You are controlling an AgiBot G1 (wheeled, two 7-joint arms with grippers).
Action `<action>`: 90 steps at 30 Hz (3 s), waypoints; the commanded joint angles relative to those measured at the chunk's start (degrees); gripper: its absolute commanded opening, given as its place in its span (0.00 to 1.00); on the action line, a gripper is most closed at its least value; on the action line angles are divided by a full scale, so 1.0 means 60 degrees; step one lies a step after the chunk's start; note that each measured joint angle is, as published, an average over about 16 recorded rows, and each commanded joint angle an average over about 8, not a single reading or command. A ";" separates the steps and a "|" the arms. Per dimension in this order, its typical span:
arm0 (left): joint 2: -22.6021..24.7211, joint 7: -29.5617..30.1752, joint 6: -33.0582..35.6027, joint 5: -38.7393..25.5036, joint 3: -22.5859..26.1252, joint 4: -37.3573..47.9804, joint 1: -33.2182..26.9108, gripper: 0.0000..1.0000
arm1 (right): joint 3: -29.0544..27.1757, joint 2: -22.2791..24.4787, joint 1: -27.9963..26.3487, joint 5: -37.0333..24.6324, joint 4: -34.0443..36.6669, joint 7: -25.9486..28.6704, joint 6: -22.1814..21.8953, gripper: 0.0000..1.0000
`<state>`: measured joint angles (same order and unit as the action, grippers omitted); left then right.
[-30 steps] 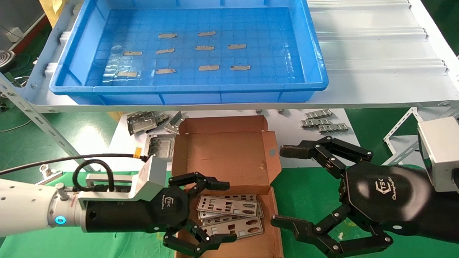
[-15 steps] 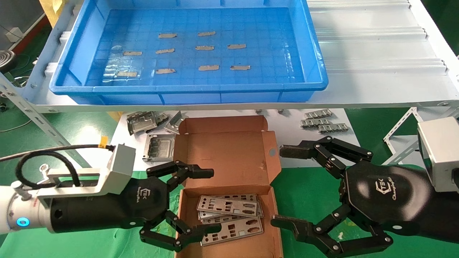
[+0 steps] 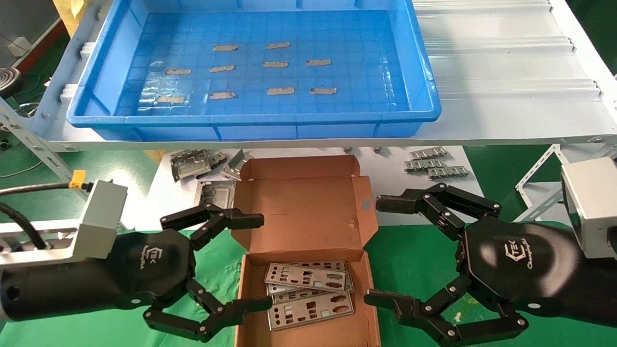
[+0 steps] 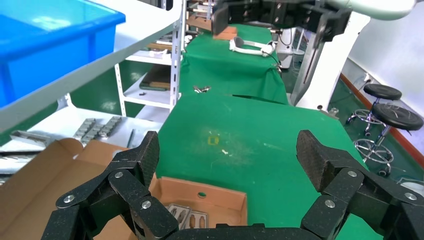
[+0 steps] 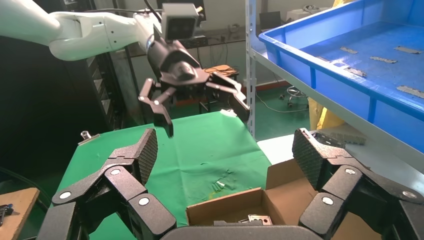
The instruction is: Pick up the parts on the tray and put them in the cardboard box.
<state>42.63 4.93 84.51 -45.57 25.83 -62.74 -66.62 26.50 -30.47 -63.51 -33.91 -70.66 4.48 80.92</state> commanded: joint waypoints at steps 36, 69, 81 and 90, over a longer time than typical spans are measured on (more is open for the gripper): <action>-0.1318 0.0993 0.0212 0.0664 -0.1699 -0.1875 0.0881 1.00 | 0.0000 0.0001 0.0003 0.0002 0.0003 0.0000 -0.0002 1.00; -0.1262 0.0960 0.0194 0.0613 -0.1627 -0.1793 0.0841 1.00 | 0.0000 0.0001 0.0003 0.0002 0.0003 0.0000 -0.0002 1.00; -0.1256 0.0959 0.0192 0.0612 -0.1620 -0.1785 0.0836 1.00 | 0.0000 0.0000 0.0003 0.0002 0.0003 0.0000 -0.0002 1.00; -0.1256 0.0959 0.0192 0.0612 -0.1618 -0.1784 0.0836 1.00 | 0.0000 0.0001 0.0003 0.0002 0.0003 0.0000 -0.0002 1.00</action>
<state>35.09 10.68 85.66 -41.89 16.12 -73.45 -61.61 26.50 -30.47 -63.49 -33.90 -70.65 4.47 80.91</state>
